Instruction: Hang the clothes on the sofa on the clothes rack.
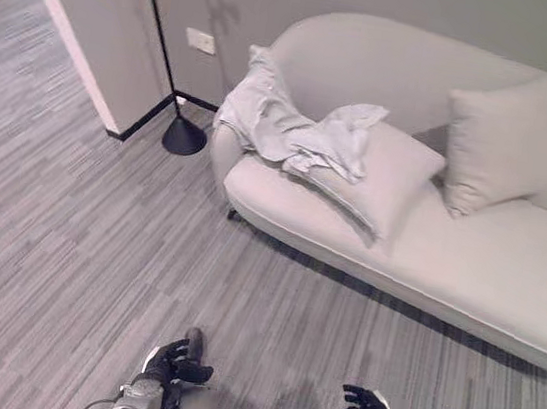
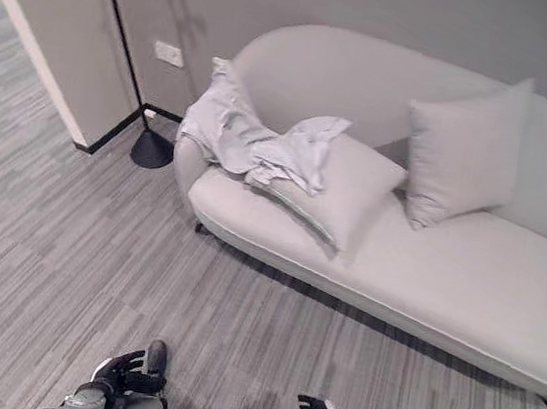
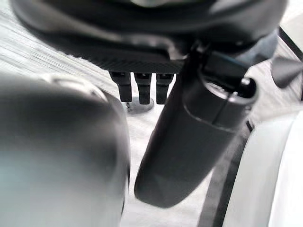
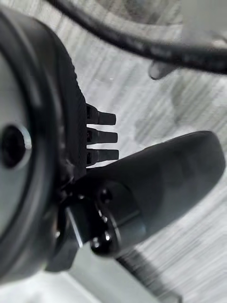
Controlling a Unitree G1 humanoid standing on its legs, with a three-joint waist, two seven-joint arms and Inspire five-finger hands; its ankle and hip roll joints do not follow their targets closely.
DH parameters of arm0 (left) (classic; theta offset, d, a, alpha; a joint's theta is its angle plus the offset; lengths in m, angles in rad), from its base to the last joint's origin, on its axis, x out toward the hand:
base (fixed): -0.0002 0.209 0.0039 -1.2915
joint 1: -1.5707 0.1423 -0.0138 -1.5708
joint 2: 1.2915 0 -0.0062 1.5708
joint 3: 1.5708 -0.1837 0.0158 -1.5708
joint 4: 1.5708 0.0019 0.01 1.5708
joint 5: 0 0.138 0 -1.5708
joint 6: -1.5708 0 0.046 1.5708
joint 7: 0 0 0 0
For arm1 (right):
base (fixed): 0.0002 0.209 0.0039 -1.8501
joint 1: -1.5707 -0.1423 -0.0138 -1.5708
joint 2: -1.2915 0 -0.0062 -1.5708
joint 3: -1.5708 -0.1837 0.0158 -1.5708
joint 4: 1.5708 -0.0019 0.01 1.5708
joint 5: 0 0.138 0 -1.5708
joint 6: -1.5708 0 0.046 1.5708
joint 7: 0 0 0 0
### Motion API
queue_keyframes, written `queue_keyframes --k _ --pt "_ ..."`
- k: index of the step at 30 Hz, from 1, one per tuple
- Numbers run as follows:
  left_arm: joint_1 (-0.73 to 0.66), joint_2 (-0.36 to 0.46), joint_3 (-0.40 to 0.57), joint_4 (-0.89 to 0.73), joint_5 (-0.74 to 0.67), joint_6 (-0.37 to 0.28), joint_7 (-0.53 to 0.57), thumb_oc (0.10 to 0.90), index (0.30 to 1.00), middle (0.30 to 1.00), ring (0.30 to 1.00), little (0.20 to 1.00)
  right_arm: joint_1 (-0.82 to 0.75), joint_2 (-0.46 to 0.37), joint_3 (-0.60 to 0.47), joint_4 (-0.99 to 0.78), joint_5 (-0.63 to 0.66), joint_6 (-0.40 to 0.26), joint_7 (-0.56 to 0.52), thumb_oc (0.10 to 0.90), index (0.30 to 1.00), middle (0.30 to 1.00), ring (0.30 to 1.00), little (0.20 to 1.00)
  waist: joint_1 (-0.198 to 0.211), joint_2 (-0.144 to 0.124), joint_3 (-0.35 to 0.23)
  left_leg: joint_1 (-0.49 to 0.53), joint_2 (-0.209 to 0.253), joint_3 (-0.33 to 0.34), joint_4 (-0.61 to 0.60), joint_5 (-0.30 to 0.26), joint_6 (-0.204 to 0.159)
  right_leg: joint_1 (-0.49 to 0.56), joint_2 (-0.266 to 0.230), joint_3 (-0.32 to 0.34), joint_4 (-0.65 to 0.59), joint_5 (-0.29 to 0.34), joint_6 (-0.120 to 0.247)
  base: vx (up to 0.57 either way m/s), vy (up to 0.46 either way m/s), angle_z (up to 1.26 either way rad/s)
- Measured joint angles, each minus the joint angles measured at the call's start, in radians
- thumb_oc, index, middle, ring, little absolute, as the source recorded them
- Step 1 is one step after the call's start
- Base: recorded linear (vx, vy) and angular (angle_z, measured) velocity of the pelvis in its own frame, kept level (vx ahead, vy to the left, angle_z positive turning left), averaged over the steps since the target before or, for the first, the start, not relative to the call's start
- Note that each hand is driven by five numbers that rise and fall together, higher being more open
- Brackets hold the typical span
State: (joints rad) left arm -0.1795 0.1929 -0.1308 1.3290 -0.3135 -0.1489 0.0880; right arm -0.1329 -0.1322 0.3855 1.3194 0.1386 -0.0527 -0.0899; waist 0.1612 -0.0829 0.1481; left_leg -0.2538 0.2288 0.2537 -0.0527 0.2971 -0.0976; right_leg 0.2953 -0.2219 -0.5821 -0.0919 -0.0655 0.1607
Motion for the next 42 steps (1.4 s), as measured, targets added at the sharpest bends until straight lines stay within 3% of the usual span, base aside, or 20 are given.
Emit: queue_keyframes --k 2,5,6,8,10,11,13,15,17,19,21,23,28,29,31,34,36,37,39,42 --pt "-0.006 0.032 0.049 0.050 -0.036 0.013 0.003 0.800 0.900 0.900 0.900 0.900 -0.011 0.062 -0.011 0.000 0.006 -0.004 0.007 0.800 0.900 0.900 0.900 0.900 0.002 -0.027 0.010 0.019 -0.018 0.017 0.072 -0.063 0.025 -0.007 -0.040 0.068 0.057 0.051 -0.028 0.42 0.515 -0.09" --pt "0.017 0.053 0.038 0.067 -0.057 0.015 -0.002 0.800 0.900 0.900 0.900 0.900 -0.008 0.065 -0.036 -0.005 0.006 -0.029 0.015 0.800 0.900 0.900 0.900 0.900 0.010 -0.029 -0.010 0.033 -0.030 0.045 0.207 -0.195 0.030 -0.001 -0.070 0.107 0.108 0.145 -0.012 0.24 0.364 -0.21" --pt "0.023 0.054 0.009 0.059 -0.054 0.016 -0.003 0.800 0.900 0.900 0.900 0.900 -0.007 0.055 -0.057 -0.007 0.007 -0.037 0.018 0.800 0.900 0.900 0.900 0.900 0.005 -0.005 -0.005 0.036 -0.029 0.052 0.228 -0.217 0.034 -0.016 -0.084 0.126 0.145 0.162 0.003 0.39 0.643 -0.12" --pt "0.024 0.051 -0.039 0.059 -0.009 0.029 -0.004 0.800 0.900 0.900 0.900 0.900 0.003 0.031 -0.077 0.008 0.033 -0.039 0.002 0.800 0.900 0.900 0.900 0.900 -0.017 -0.011 -0.035 0.055 -0.078 0.067 0.221 -0.261 0.046 -0.055 -0.151 0.148 0.235 0.196 -0.006 0.25 0.528 -0.10" --pt "0.029 0.054 -0.110 0.045 0.037 0.028 -0.005 0.800 0.900 0.900 0.900 0.900 0.002 0.006 -0.068 0.029 0.034 -0.016 -0.003 0.800 0.900 0.900 0.900 0.900 -0.025 -0.005 -0.040 0.065 -0.118 0.065 0.190 -0.275 0.072 -0.126 -0.220 0.148 0.359 0.219 -0.003 0.26 0.612 -0.05" --pt "0.013 0.055 -0.135 0.025 0.060 0.025 -0.006 0.800 0.900 0.900 0.900 0.900 0.006 -0.018 -0.080 0.039 0.046 0.002 -0.002 0.800 0.900 0.900 0.900 0.900 -0.039 0.003 -0.035 0.105 -0.159 0.079 0.154 -0.271 0.108 -0.175 -0.257 0.180 0.438 0.335 0.001 0.34 0.603 0.07" --pt "0.028 0.055 -0.174 0.027 0.090 0.028 -0.005 0.800 0.900 0.900 0.900 0.900 0.015 -0.017 -0.130 0.036 0.087 0.004 -0.006 0.800 0.900 0.900 0.900 0.900 -0.065 0.022 -0.027 0.172 -0.175 0.074 0.088 -0.247 0.130 -0.230 -0.311 0.170 0.621 0.368 0.042 0.34 0.439 0.06" --pt "0.033 0.066 -0.186 0.043 0.100 0.037 -0.003 0.800 0.900 0.900 0.900 0.900 0.014 -0.035 -0.160 -0.059 0.154 -0.010 -0.001 0.800 0.900 0.900 0.900 0.900 -0.097 0.065 -0.006 0.305 -0.171 0.083 -0.008 -0.265 0.164 -0.351 -0.234 0.165 0.758 0.128 0.027 0.36 0.289 -0.29" --pt "0.060 0.064 -0.180 0.050 0.130 0.042 -0.007 0.800 0.900 0.900 0.900 0.900 0.035 -0.055 -0.163 -0.202 0.184 -0.017 -0.001 0.800 0.900 0.900 0.900 0.900 -0.129 0.080 -0.009 0.379 -0.176 0.124 -0.042 -0.272 0.146 -0.407 -0.184 0.065 0.645 0.083 0.022 0.23 0.085 -0.33" --pt "0.074 0.064 -0.169 0.045 0.132 0.042 -0.006 0.800 0.900 0.900 0.900 0.900 0.041 -0.069 -0.164 -0.296 0.184 -0.026 -0.010 0.800 0.900 0.900 0.900 0.900 -0.161 0.084 -0.009 0.390 -0.178 0.122 -0.040 -0.277 0.137 -0.451 -0.151 0.026 0.533 0.084 0.023 0.27 -0.013 0.06" --pt "0.077 0.053 -0.124 0.011 0.132 0.038 -0.008 0.800 0.900 0.900 0.900 0.900 0.089 -0.127 -0.169 -0.558 0.165 0.005 -0.021 0.800 0.900 0.900 0.900 0.900 -0.167 0.082 -0.009 0.402 -0.177 0.115 -0.041 -0.305 0.132 -0.506 -0.059 0.092 0.267 0.101 0.049 0.27 -0.034 0.08" --pt "0.087 0.035 -0.100 0.014 0.129 0.046 -0.008 0.800 0.900 0.900 0.900 0.900 0.110 -0.177 -0.204 -0.700 0.111 -0.019 -0.049 0.800 0.900 0.900 0.900 0.900 -0.195 0.075 -0.007 0.422 -0.181 0.097 -0.040 -0.308 0.123 -0.522 -0.027 0.134 0.134 0.113 0.063 0.32 -0.010 0.34" --pt "0.116 0.023 -0.125 0.008 0.203 0.049 -0.018 0.800 0.900 0.900 0.900 0.900 0.208 -0.283 -0.394 -0.909 -0.143 -0.008 -0.157 0.800 0.900 0.900 0.900 0.900 -0.205 0.014 -0.023 0.479 -0.178 0.009 -0.044 -0.377 0.048 -0.512 -0.042 0.188 0.046 0.128 0.060 0.37 -0.014 0.50" --pt "0.123 0.016 -0.128 -0.008 0.241 0.048 -0.017 0.800 0.900 0.900 0.900 0.900 0.211 -0.344 -0.441 -0.890 -0.205 0.017 -0.203 0.800 0.900 0.900 0.900 0.900 -0.205 0.054 -0.028 0.492 -0.128 -0.018 -0.044 -0.400 0.037 -0.500 -0.006 0.168 0.087 0.170 0.061 0.44 -0.062 0.70" --pt "0.137 -0.005 -0.126 -0.026 0.257 0.040 -0.033 0.800 0.900 0.900 0.900 0.900 0.213 -0.407 -0.489 -0.887 -0.267 0.044 -0.235 0.800 0.900 0.900 0.900 0.900 -0.220 0.093 -0.041 0.497 -0.082 -0.044 -0.040 -0.393 0.037 -0.483 0.040 0.178 0.114 0.189 0.035 0.43 -0.118 0.63" --pt "0.142 -0.039 -0.090 -0.024 0.284 0.039 -0.037 0.800 0.900 0.900 0.900 0.900 0.233 -0.489 -0.492 -0.919 -0.367 0.050 -0.240 0.800 0.900 0.900 0.900 0.900 -0.221 0.125 -0.055 0.506 -0.030 -0.034 -0.017 -0.395 0.036 -0.452 0.093 0.171 0.120 0.191 0.006 0.36 -0.131 0.29" --pt "0.140 -0.038 -0.090 -0.019 0.287 0.039 -0.036 0.800 0.900 0.900 0.900 0.900 0.213 -0.502 -0.490 -0.958 -0.368 0.042 -0.239 0.800 0.900 0.900 0.900 0.900 -0.214 0.150 -0.065 0.480 0.010 -0.042 0.065 -0.409 0.003 -0.437 0.121 0.140 0.126 0.172 -0.028 0.20 -0.148 0.09" --pt "0.142 -0.031 -0.090 -0.013 0.290 0.038 -0.035 0.800 0.900 0.900 0.900 0.900 0.193 -0.492 -0.477 -0.958 -0.366 0.038 -0.239 0.800 0.900 0.900 0.900 0.900 -0.213 0.137 -0.063 0.466 0.011 -0.046 0.103 -0.395 -0.021 -0.429 0.120 0.138 0.120 0.169 -0.033 0.13 -0.182 -0.03" --pt "0.125 0.003 -0.088 -0.001 0.281 0.037 -0.030 0.800 0.900 0.900 0.900 0.900 0.129 -0.481 -0.402 -0.959 -0.334 0.022 -0.220 0.800 0.900 0.900 0.900 0.900 -0.195 0.095 -0.046 0.321 0.030 -0.079 0.405 -0.386 -0.068 -0.397 0.113 0.126 0.084 0.153 -0.058 0.15 -0.158 -0.06" --pt "0.102 0.005 -0.066 -0.042 0.281 0.022 -0.018 0.800 0.900 0.900 0.900 0.900 0.096 -0.482 -0.316 -0.977 -0.318 -0.022 -0.197 0.800 0.900 0.900 0.900 0.900 -0.133 0.100 -0.040 0.201 0.085 -0.131 0.681 -0.315 -0.135 -0.339 0.144 0.107 0.041 0.168 -0.121 0.12 -0.070 -0.11"
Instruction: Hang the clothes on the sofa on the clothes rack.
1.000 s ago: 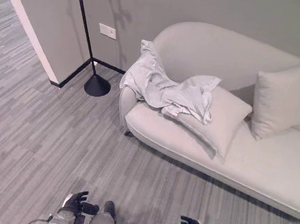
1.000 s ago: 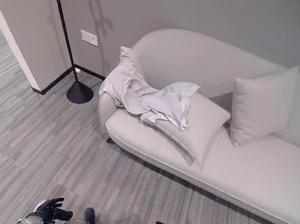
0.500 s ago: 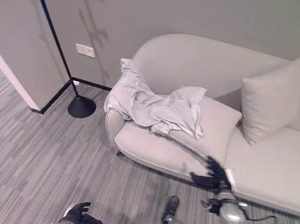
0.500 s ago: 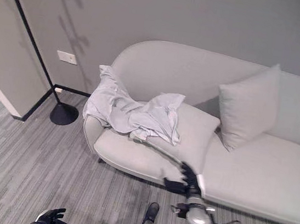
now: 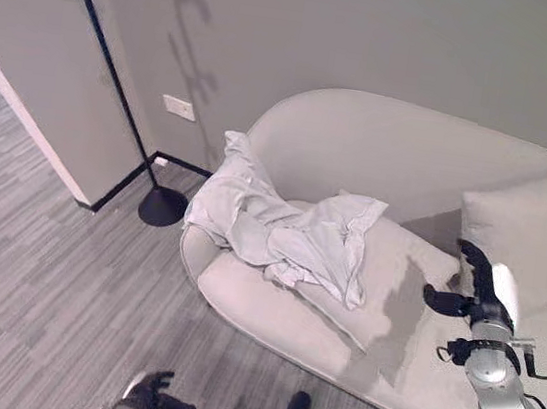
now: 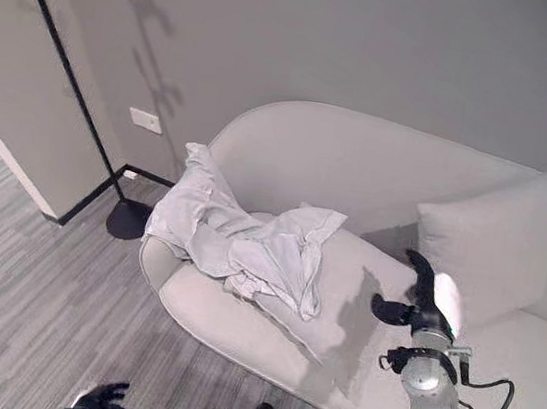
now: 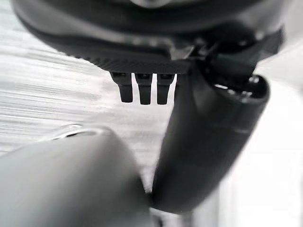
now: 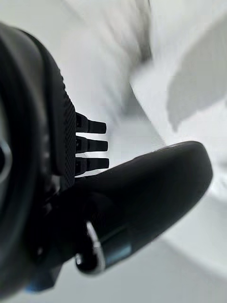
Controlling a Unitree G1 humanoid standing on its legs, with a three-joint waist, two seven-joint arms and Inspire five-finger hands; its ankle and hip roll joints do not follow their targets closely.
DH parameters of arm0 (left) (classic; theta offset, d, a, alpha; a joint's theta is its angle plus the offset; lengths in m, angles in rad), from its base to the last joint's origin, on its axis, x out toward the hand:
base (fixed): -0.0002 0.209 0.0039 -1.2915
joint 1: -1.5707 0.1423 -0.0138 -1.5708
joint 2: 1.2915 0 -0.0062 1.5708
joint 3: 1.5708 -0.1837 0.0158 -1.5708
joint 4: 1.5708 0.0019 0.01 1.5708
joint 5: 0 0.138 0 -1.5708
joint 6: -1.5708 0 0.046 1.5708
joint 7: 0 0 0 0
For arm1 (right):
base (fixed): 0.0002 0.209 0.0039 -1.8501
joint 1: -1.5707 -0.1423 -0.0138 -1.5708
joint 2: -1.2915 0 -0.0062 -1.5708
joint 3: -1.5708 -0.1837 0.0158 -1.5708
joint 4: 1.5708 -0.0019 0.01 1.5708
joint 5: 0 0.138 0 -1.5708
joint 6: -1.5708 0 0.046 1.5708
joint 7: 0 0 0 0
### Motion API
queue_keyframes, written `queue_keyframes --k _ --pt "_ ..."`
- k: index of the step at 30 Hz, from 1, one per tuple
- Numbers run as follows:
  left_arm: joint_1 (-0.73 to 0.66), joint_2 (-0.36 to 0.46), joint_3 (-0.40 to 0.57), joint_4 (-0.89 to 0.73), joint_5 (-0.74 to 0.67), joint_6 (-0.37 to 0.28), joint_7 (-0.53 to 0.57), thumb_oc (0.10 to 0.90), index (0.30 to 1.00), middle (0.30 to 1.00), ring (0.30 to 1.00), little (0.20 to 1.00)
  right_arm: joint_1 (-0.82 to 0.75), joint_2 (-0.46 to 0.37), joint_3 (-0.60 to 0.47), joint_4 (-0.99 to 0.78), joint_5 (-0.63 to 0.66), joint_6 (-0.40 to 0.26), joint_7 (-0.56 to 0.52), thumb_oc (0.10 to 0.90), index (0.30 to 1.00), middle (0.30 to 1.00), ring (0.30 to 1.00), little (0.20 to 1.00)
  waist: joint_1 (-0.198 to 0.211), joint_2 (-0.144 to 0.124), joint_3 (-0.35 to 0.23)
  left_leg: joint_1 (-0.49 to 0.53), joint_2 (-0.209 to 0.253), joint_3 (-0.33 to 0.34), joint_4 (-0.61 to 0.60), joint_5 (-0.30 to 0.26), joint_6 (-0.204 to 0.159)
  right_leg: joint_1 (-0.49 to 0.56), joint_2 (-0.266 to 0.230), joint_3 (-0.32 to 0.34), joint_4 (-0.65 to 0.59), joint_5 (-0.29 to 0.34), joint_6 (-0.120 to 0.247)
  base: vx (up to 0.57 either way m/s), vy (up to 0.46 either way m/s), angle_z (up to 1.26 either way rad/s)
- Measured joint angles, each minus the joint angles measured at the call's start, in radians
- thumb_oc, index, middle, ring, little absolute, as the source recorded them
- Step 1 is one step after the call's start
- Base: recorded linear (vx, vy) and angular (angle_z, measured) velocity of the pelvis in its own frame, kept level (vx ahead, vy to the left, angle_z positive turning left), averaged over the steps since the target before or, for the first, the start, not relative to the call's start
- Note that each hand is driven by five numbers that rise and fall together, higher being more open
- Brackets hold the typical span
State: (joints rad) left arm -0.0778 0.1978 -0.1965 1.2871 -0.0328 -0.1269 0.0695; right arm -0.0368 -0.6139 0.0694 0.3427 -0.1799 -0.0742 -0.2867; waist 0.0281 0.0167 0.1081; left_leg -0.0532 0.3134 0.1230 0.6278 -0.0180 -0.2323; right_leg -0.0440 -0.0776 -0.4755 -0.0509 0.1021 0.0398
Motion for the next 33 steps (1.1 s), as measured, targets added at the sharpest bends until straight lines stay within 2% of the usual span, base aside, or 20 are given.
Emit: queue_keyframes --k 1,2,5,6,7,8,9,11,12,13,14,16,17,20,24,28,33 --pt "0.001 -0.001 0.006 -0.006 0.000 -0.001 0.006 0.800 0.900 0.900 0.900 0.900 -0.009 0.003 0.024 0.000 0.000 -0.005 0.006 0.800 0.900 0.900 0.900 0.900 0.002 -0.001 0.001 -0.015 0.014 -0.001 0.039 0.023 -0.006 0.016 0.007 0.001 -0.008 0.003 -0.026 0.16 0.071 0.21" --pt "0.011 0.000 0.005 -0.035 0.000 0.000 0.019 0.800 0.900 0.900 0.900 0.900 -0.019 0.043 0.073 -0.005 -0.001 -0.012 0.012 0.800 0.900 0.900 0.900 0.900 0.001 -0.025 0.000 -0.028 0.073 0.106 -0.033 -0.027 0.014 0.039 0.003 -0.008 -0.037 -0.006 -0.046 0.15 0.121 0.34" --pt "0.004 0.002 -0.006 -0.066 -0.001 -0.002 0.015 0.800 0.900 0.900 0.900 0.900 -0.026 0.083 0.102 -0.003 0.000 -0.028 0.026 0.800 0.900 0.900 0.900 0.900 0.027 -0.051 0.016 -0.014 0.071 0.192 -0.386 -0.011 0.024 0.030 -0.007 -0.001 -0.046 -0.007 -0.049 0.12 0.189 0.19" --pt "0.003 0.005 -0.016 -0.064 -0.007 -0.002 0.015 0.800 0.900 0.900 0.900 0.900 -0.028 0.106 0.114 0.002 0.000 -0.028 0.026 0.800 0.900 0.900 0.900 0.900 0.027 -0.048 0.020 -0.007 0.062 0.202 -0.584 0.026 0.017 0.034 -0.005 -0.002 -0.046 -0.006 -0.046 0.05 0.178 0.07" --pt "0.001 0.005 -0.015 -0.063 -0.013 -0.002 0.016 0.800 0.900 0.900 0.900 0.900 -0.039 0.111 0.133 0.013 0.000 -0.028 0.027 0.800 0.900 0.900 0.900 0.900 0.033 -0.047 0.023 -0.005 0.051 0.183 -0.680 0.056 0.015 0.035 -0.004 0.002 -0.046 -0.007 -0.046 0.07 0.154 -0.05" --pt "-0.004 0.005 -0.016 -0.068 -0.015 0.001 0.016 0.800 0.900 0.900 0.900 0.900 -0.046 0.108 0.148 0.016 0.000 -0.028 0.036 0.800 0.900 0.900 0.900 0.900 0.042 -0.038 0.031 -0.008 0.048 0.170 -0.725 0.075 0.022 0.040 0.002 0.010 -0.046 -0.007 -0.046 0.07 0.155 -0.44" --pt "-0.008 0.004 -0.014 -0.059 -0.033 -0.001 0.021 0.800 0.900 0.900 0.900 0.900 -0.073 0.108 0.176 0.045 -0.001 -0.035 0.042 0.800 0.900 0.900 0.900 0.900 0.056 -0.013 0.047 -0.007 0.053 0.144 -0.725 0.109 0.030 0.060 0.012 0.027 -0.047 -0.005 -0.038 0.15 0.125 -0.57" --pt "0.014 -0.017 0.008 -0.049 -0.045 -0.002 0.022 0.800 0.900 0.900 0.900 0.900 -0.085 0.102 0.205 0.086 -0.001 -0.037 0.047 0.800 0.900 0.900 0.900 0.900 0.050 0.022 0.037 0.005 0.044 0.152 -0.721 0.082 0.053 0.087 0.024 0.030 -0.047 -0.004 -0.013 0.10 0.092 -0.35" --pt "0.017 -0.022 0.007 -0.047 -0.044 -0.001 0.024 0.800 0.900 0.900 0.900 0.900 -0.079 0.100 0.204 0.092 -0.001 -0.036 0.048 0.800 0.900 0.900 0.900 0.900 0.050 0.028 0.040 0.015 0.044 0.140 -0.723 0.126 0.061 0.101 0.023 0.033 -0.047 -0.005 0.000 0.11 0.121 -0.23" --pt "0.021 0.006 0.006 -0.045 -0.038 -0.002 0.028 0.800 0.900 0.900 0.900 0.900 -0.068 0.103 0.221 0.103 -0.002 -0.037 0.054 0.800 0.900 0.900 0.900 0.900 0.050 -0.006 0.029 0.026 0.012 0.180 -0.719 0.138 0.057 0.097 -0.023 0.050 -0.047 -0.004 0.017 0.12 0.123 -0.24" --pt "0.024 0.018 0.006 -0.050 -0.036 0.000 0.027 0.800 0.900 0.900 0.900 0.900 -0.068 0.104 0.221 0.105 -0.002 -0.037 0.055 0.800 0.900 0.900 0.900 0.900 0.045 -0.031 0.017 0.035 -0.011 0.188 -0.724 0.155 0.069 0.099 -0.046 0.051 -0.046 -0.002 0.025 0.14 0.153 -0.28" --pt "0.052 0.021 0.006 -0.050 -0.036 -0.002 0.027 0.800 0.900 0.900 0.900 0.900 -0.074 0.110 0.223 0.125 -0.002 -0.037 0.055 0.800 0.900 0.900 0.900 0.900 0.042 -0.051 0.004 0.068 -0.054 0.201 -0.723 0.176 0.086 0.125 -0.083 0.061 -0.042 0.002 0.061 0.08 0.110 -0.12" --pt "0.055 0.021 0.005 -0.052 -0.035 -0.002 0.027 0.800 0.900 0.900 0.900 0.900 -0.074 0.110 0.228 0.129 -0.003 -0.037 0.055 0.800 0.900 0.900 0.900 0.900 0.041 -0.055 -0.002 0.078 -0.068 0.203 -0.720 0.168 0.095 0.135 -0.097 0.058 -0.042 0.000 0.065 0.07 0.110 0.00" --pt "0.059 0.023 0.004 -0.058 -0.031 -0.001 0.028 0.800 0.900 0.900 0.900 0.900 -0.090 0.110 0.239 0.146 -0.015 -0.036 0.055 0.800 0.900 0.900 0.900 0.900 0.048 -0.055 -0.013 0.081 -0.086 0.206 -0.718 0.168 0.099 0.136 -0.107 0.051 -0.041 0.002 0.070 0.05 0.091 0.03" --pt "0.068 0.023 -0.001 -0.062 -0.029 -0.003 0.033 0.800 0.900 0.900 0.900 0.900 -0.113 0.102 0.237 0.155 -0.098 -0.025 0.048 0.800 0.900 0.900 0.900 0.900 0.054 -0.045 -0.019 0.089 -0.083 0.207 -0.719 0.167 0.100 0.143 -0.102 0.049 -0.041 0.000 0.074 0.03 0.061 0.00" --pt "0.071 0.024 -0.004 -0.060 0.006 -0.007 0.037 0.800 0.900 0.900 0.900 0.900 -0.117 0.087 0.229 0.160 -0.141 -0.021 0.032 0.800 0.900 0.900 0.900 0.900 0.050 -0.047 -0.019 0.096 -0.082 0.209 -0.719 0.155 0.087 0.153 -0.102 0.051 -0.041 -0.027 0.105 0.02 0.041 0.00" --pt "0.078 0.025 -0.005 -0.062 0.005 -0.026 0.037 0.800 0.900 0.900 0.900 0.900 -0.115 0.052 0.267 0.235 -0.221 -0.014 0.033 0.800 0.900 0.900 0.900 0.900 0.051 -0.048 -0.020 0.074 -0.079 0.208 -0.720 0.153 0.090 0.135 -0.101 0.050 -0.042 -0.031 0.111 -0.01 0.000 0.02"
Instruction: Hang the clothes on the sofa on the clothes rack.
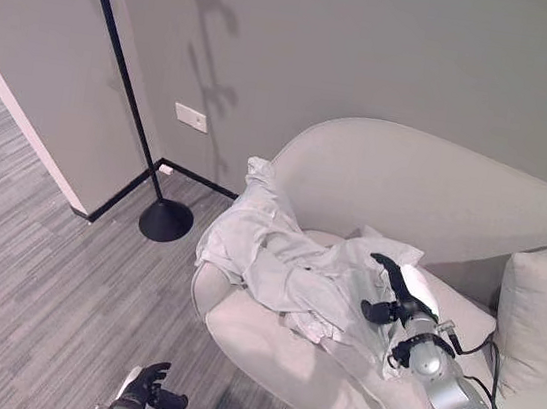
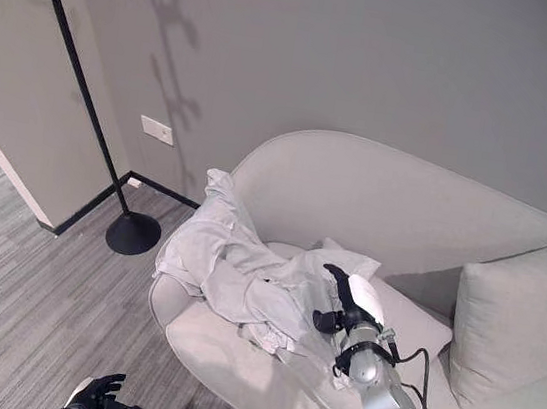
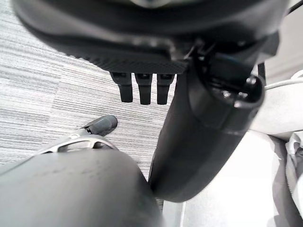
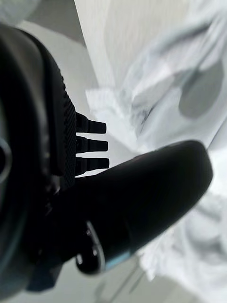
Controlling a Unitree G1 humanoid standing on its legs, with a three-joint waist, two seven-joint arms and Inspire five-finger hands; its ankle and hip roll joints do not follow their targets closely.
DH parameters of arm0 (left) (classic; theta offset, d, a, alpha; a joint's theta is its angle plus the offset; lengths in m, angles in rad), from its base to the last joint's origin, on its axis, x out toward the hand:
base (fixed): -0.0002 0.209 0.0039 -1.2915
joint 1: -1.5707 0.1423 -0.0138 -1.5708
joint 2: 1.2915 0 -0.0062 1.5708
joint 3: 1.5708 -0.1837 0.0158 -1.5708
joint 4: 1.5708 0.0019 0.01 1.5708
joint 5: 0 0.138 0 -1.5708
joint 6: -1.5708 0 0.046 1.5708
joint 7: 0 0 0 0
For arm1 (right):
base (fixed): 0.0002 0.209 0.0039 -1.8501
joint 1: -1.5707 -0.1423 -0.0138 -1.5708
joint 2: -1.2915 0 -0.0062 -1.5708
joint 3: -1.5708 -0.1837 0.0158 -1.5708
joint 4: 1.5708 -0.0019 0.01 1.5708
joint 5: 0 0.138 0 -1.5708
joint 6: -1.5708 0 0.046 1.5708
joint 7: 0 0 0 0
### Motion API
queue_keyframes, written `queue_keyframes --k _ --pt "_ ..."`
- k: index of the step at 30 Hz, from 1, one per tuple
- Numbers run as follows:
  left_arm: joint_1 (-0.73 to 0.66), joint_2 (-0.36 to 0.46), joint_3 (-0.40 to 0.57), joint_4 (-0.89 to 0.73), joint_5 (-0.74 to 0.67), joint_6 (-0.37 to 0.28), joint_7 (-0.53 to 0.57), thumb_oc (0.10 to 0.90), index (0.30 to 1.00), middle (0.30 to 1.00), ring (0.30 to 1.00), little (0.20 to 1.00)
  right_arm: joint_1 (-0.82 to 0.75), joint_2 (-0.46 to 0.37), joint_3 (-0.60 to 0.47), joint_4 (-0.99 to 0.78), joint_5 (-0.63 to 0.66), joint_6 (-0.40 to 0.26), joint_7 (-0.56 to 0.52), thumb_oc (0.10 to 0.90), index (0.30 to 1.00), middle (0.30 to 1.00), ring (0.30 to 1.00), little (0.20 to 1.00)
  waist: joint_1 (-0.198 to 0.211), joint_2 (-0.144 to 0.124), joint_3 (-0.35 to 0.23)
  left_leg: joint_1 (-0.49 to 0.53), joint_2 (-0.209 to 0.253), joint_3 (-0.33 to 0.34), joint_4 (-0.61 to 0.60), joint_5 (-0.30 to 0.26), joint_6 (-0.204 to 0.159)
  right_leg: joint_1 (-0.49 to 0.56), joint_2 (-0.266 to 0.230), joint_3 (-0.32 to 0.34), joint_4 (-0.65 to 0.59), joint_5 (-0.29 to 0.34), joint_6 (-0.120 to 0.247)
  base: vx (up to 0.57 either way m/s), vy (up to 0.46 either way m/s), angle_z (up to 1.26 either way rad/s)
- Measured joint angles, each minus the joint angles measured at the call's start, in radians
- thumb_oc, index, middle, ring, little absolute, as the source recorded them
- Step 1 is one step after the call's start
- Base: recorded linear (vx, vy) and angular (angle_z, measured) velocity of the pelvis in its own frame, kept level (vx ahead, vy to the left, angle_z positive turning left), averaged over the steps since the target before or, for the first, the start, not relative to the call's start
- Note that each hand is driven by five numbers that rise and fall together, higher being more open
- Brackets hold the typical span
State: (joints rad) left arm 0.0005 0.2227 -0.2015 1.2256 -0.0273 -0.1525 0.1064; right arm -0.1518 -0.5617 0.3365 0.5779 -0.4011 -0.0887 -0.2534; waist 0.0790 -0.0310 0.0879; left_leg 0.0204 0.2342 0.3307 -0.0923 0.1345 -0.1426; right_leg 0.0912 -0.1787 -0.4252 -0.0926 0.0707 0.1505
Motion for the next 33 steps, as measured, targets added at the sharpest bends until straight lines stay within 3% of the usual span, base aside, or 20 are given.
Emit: queue_keyframes --k 8,13,14,15,16,25,33 --pt "-0.009 0.004 -0.026 -0.012 0.001 -0.017 0.009 0.800 0.900 0.900 0.900 0.900 -0.005 -0.011 0.092 0.094 -0.065 0.015 0.005 0.800 0.900 0.900 0.900 0.900 0.000 0.005 0.013 -0.047 -0.002 -0.024 0.001 0.023 0.002 -0.037 0.001 -0.014 0.000 0.008 0.003 -0.01 -0.009 0.05" --pt "-0.013 0.004 -0.046 -0.023 0.000 -0.018 0.015 0.800 0.900 0.900 0.900 0.900 -0.127 0.067 0.130 0.322 -0.063 0.008 -0.022 0.800 0.900 0.900 0.900 0.900 0.002 0.013 0.026 -0.051 0.000 -0.029 0.001 0.022 0.002 -0.037 0.003 -0.023 0.000 0.007 0.003 0.00 -0.005 0.01" --pt "-0.019 0.005 -0.063 -0.025 0.001 -0.018 0.015 0.800 0.900 0.900 0.900 0.900 -0.152 0.076 0.136 0.345 -0.063 0.016 -0.022 0.675 0.712 0.712 0.712 0.712 0.006 0.019 0.030 -0.053 0.000 -0.031 0.001 0.022 0.002 -0.037 0.003 -0.025 0.000 0.007 0.003 0.00 0.000 0.00" --pt "-0.022 0.006 -0.073 -0.025 0.000 -0.017 0.017 0.800 0.900 0.900 0.900 0.900 -0.168 0.081 0.141 0.368 -0.063 0.017 -0.024 0.478 0.418 0.418 0.418 0.418 0.009 0.021 0.032 -0.054 0.000 -0.032 0.001 0.022 0.002 -0.038 0.003 -0.025 -0.001 0.007 0.003 -0.01 -0.006 0.04" --pt "-0.028 0.006 -0.090 -0.033 0.001 -0.016 0.018 0.800 0.900 0.900 0.900 0.900 -0.201 0.094 0.151 0.413 -0.062 0.019 -0.029 0.400 0.300 0.300 0.300 0.300 0.015 0.025 0.035 -0.054 0.000 -0.034 0.001 0.023 0.002 -0.037 0.003 -0.027 -0.004 0.003 0.004 0.00 0.000 0.00" --pt "-0.031 0.008 -0.115 -0.041 0.009 -0.015 0.016 0.800 0.900 0.900 0.900 0.900 -0.271 0.093 0.166 0.482 -0.021 0.043 -0.032 0.400 0.300 0.300 0.300 0.300 0.029 0.030 0.034 -0.050 0.000 -0.054 0.001 0.024 0.000 -0.017 0.006 -0.045 -0.004 0.002 -0.001 0.01 0.000 0.06" --pt "-0.022 0.010 -0.098 -0.049 0.035 -0.012 0.015 0.800 0.900 0.900 0.900 0.900 -0.164 0.036 0.153 0.245 -0.024 0.042 0.039 0.400 0.300 0.300 0.300 0.300 0.022 0.030 0.025 -0.028 -0.003 -0.052 0.001 0.022 0.002 0.004 0.004 -0.047 0.000 0.000 -0.003 0.00 0.009 0.00"
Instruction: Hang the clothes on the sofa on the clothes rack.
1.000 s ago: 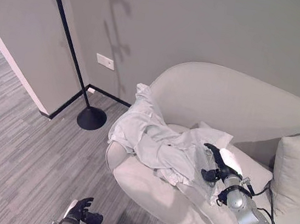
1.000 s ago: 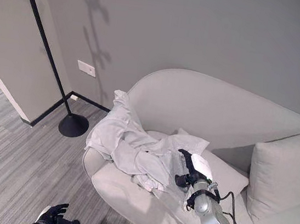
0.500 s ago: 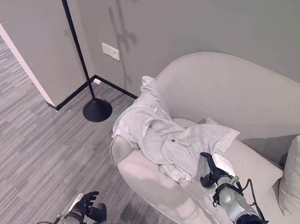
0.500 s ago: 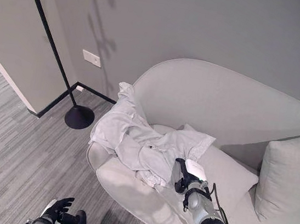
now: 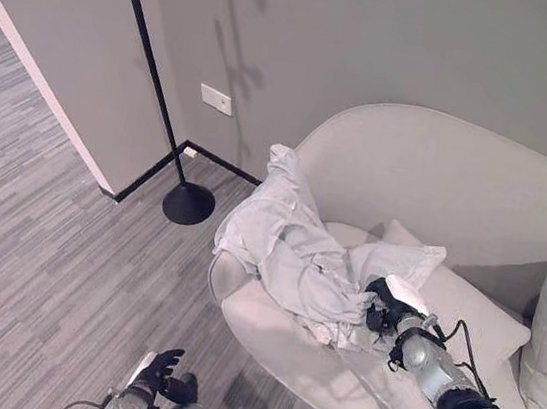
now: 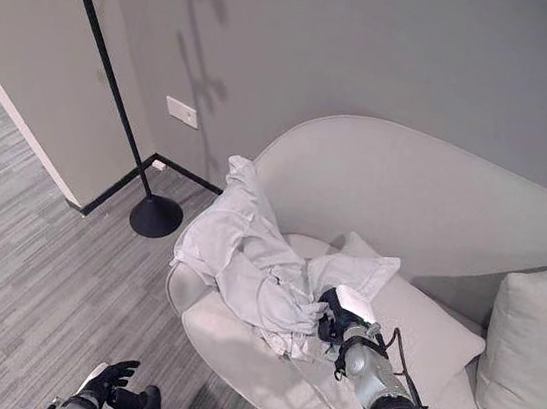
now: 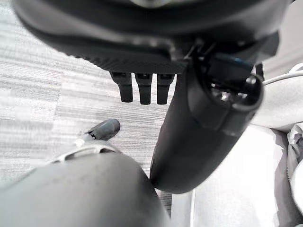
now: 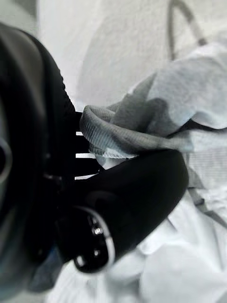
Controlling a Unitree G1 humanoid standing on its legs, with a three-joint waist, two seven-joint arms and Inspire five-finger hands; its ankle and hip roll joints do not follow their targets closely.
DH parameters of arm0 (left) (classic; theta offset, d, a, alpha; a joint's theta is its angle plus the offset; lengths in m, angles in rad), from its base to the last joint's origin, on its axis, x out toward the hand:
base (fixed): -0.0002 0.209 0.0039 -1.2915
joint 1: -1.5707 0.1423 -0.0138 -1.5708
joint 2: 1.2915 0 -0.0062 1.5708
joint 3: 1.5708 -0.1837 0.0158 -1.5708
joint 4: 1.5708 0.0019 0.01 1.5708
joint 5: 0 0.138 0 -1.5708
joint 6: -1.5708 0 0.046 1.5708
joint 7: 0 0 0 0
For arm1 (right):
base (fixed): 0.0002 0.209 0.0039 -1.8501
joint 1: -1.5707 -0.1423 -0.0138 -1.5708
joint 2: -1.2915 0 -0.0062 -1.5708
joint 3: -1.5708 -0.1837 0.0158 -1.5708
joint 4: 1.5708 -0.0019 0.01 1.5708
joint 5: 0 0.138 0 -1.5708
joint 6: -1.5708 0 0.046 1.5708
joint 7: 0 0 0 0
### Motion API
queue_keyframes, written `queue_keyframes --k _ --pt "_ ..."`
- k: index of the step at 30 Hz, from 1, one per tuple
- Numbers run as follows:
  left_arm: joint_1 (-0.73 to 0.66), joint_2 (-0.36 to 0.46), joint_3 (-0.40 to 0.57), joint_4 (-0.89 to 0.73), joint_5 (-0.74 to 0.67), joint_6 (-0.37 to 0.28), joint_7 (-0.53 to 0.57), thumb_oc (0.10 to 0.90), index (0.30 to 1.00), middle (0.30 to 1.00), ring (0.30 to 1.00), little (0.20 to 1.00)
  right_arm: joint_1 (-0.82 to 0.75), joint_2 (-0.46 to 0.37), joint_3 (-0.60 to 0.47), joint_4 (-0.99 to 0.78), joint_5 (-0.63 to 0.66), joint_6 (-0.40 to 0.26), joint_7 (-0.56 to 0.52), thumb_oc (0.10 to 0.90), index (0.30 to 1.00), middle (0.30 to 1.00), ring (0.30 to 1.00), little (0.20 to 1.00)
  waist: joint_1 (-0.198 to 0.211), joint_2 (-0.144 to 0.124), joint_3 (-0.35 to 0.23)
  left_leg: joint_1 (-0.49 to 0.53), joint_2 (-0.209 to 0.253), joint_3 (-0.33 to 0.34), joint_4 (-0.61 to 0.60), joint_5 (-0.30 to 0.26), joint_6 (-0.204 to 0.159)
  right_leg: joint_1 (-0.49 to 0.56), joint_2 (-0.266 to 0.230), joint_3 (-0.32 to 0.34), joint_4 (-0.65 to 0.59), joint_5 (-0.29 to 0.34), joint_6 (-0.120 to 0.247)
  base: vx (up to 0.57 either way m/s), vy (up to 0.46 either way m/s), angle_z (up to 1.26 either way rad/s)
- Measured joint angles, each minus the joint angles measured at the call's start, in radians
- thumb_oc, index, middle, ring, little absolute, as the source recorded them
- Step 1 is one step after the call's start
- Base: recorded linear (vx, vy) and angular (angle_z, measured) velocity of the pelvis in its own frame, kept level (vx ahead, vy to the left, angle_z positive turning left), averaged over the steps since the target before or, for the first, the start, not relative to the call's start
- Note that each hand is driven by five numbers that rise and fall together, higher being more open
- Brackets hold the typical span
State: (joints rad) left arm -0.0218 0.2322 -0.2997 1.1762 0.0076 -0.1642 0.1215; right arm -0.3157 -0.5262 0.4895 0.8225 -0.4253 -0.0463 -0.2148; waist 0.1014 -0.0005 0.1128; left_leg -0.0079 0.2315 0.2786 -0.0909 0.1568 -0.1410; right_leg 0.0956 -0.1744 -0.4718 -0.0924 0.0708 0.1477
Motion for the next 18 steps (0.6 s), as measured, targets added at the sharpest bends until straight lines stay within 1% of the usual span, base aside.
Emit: queue_keyframes --k 1,2,3,5,7,8,9,10,11,12,13,15,16,17,18 --pt "0.001 0.000 0.000 0.000 0.004 0.000 0.000 0.800 0.900 0.900 0.900 0.900 0.013 -0.009 -0.005 -0.020 0.000 0.002 0.004 0.400 0.300 0.300 0.300 0.300 -0.002 0.000 -0.004 0.000 0.000 0.000 0.000 -0.001 0.000 0.000 0.000 0.003 0.000 0.000 0.000 0.01 0.013 -0.05" --pt "0.012 0.000 0.000 -0.011 0.004 0.000 -0.002 0.800 0.900 0.900 0.900 0.900 0.054 -0.035 -0.031 -0.089 -0.001 0.000 0.010 0.400 0.300 0.300 0.300 0.300 0.000 0.000 -0.005 0.000 0.000 0.002 0.000 -0.002 0.000 -0.001 -0.001 0.005 0.000 0.000 0.000 0.00 0.000 0.00" --pt "0.019 0.001 0.009 -0.019 0.003 -0.001 -0.001 0.800 0.900 0.900 0.900 0.900 0.070 -0.041 -0.049 -0.114 -0.001 0.002 0.012 0.400 0.300 0.300 0.300 0.300 -0.005 -0.003 -0.008 0.002 0.000 0.003 0.000 -0.002 0.000 -0.001 0.000 0.007 0.000 0.000 0.000 0.00 0.013 -0.06" --pt "0.051 0.001 0.062 -0.074 -0.005 0.016 -0.001 0.800 0.900 0.900 0.900 0.900 0.129 -0.075 -0.116 -0.226 -0.002 0.003 0.010 0.400 0.300 0.300 0.300 0.300 -0.001 -0.006 -0.011 0.012 0.000 0.009 0.000 -0.002 0.000 0.004 -0.001 0.014 0.000 0.001 0.001 0.01 0.002 -0.08" --pt "0.074 0.004 0.085 -0.089 -0.009 0.016 0.006 0.800 0.900 0.900 0.900 0.900 0.141 -0.086 -0.155 -0.268 -0.002 0.004 -0.005 0.400 0.300 0.300 0.300 0.300 -0.007 -0.007 -0.014 0.022 0.001 0.013 0.000 -0.003 0.000 0.012 -0.001 0.018 0.000 0.001 0.001 0.01 0.000 -0.05" --pt "0.094 0.004 0.103 -0.123 -0.019 0.023 0.006 0.800 0.900 0.900 0.900 0.900 0.160 -0.107 -0.198 -0.327 -0.004 0.012 -0.008 0.400 0.300 0.300 0.300 0.300 -0.008 -0.007 -0.015 0.024 0.001 0.013 -0.001 -0.004 0.000 0.014 -0.001 0.018 0.000 0.001 0.002 0.00 0.000 0.00" --pt "0.116 0.013 0.114 -0.189 -0.046 0.028 0.009 0.800 0.900 0.900 0.900 0.900 0.180 -0.118 -0.271 -0.397 -0.012 0.017 -0.023 0.400 0.300 0.300 0.300 0.300 -0.011 -0.007 -0.016 0.025 0.001 0.014 -0.001 -0.007 0.004 0.014 -0.001 0.020 0.000 0.001 0.002 0.00 0.000 0.00" --pt "0.144 0.022 0.119 -0.251 -0.050 0.039 0.011 0.800 0.900 0.900 0.900 0.900 0.195 -0.127 -0.318 -0.451 -0.031 0.019 -0.034 0.400 0.300 0.300 0.300 0.300 -0.008 -0.006 -0.016 0.023 0.001 0.013 -0.001 -0.006 0.004 0.014 -0.001 0.019 0.000 0.001 0.002 0.00 0.000 0.00" --pt "0.164 0.035 0.120 -0.296 -0.053 0.030 0.021 0.800 0.900 0.900 0.900 0.900 0.193 -0.140 -0.355 -0.492 -0.041 0.018 -0.070 0.400 0.300 0.300 0.300 0.300 -0.007 -0.006 -0.017 0.027 0.001 0.014 -0.001 -0.006 0.004 0.016 -0.001 0.021 0.000 0.001 0.003 0.00 0.000 0.00" --pt "0.173 0.045 0.122 -0.331 -0.055 0.038 0.021 0.800 0.900 0.900 0.900 0.900 0.192 -0.142 -0.383 -0.521 -0.041 0.020 -0.078 0.400 0.300 0.300 0.300 0.300 -0.007 -0.006 -0.017 0.030 0.001 0.013 -0.001 -0.005 0.003 0.020 -0.001 0.020 0.000 0.001 0.002 0.00 0.000 0.00" --pt "0.191 0.068 0.122 -0.404 -0.055 0.038 0.026 0.800 0.900 0.900 0.900 0.900 0.183 -0.154 -0.422 -0.575 -0.042 0.021 -0.092 0.400 0.300 0.300 0.300 0.300 -0.002 -0.007 -0.018 0.033 0.001 0.013 -0.001 -0.006 0.004 0.023 -0.001 0.020 0.000 0.001 0.002 0.00 0.000 0.00" --pt "0.193 0.093 0.133 -0.496 -0.055 0.036 0.042 0.800 0.900 0.900 0.900 0.900 0.159 -0.178 -0.446 -0.632 -0.043 0.020 -0.136 0.400 0.300 0.300 0.300 0.300 0.009 -0.007 -0.020 0.037 0.001 0.010 -0.001 -0.006 0.005 0.029 0.000 0.018 -0.001 0.001 0.002 0.00 0.000 0.00" --pt "0.199 0.101 0.141 -0.540 -0.055 0.039 0.046 0.800 0.900 0.900 0.900 0.900 0.139 -0.182 -0.449 -0.648 -0.043 0.020 -0.140 0.400 0.300 0.300 0.300 0.300 0.010 -0.008 -0.019 0.037 0.002 0.010 -0.001 -0.005 0.005 0.028 0.000 0.019 0.000 0.001 0.003 0.00 0.000 0.00" --pt "0.198 0.120 0.159 -0.626 -0.055 0.033 0.060 0.800 0.900 0.900 0.900 0.900 0.088 -0.185 -0.454 -0.680 -0.058 0.020 -0.163 0.400 0.300 0.300 0.300 0.300 0.014 -0.010 -0.020 0.037 0.002 0.009 -0.001 -0.005 0.006 0.028 0.001 0.019 0.000 0.002 0.003 0.00 0.000 0.00" --pt "0.198 0.128 0.165 -0.671 -0.055 0.030 0.068 0.800 0.900 0.900 0.900 0.900 0.062 -0.185 -0.455 -0.692 -0.075 0.017 -0.173 0.400 0.300 0.300 0.300 0.300 0.017 -0.011 -0.021 0.037 0.002 0.009 -0.001 -0.005 0.006 0.028 0.001 0.019 0.000 0.002 0.004 0.00 0.000 0.00"
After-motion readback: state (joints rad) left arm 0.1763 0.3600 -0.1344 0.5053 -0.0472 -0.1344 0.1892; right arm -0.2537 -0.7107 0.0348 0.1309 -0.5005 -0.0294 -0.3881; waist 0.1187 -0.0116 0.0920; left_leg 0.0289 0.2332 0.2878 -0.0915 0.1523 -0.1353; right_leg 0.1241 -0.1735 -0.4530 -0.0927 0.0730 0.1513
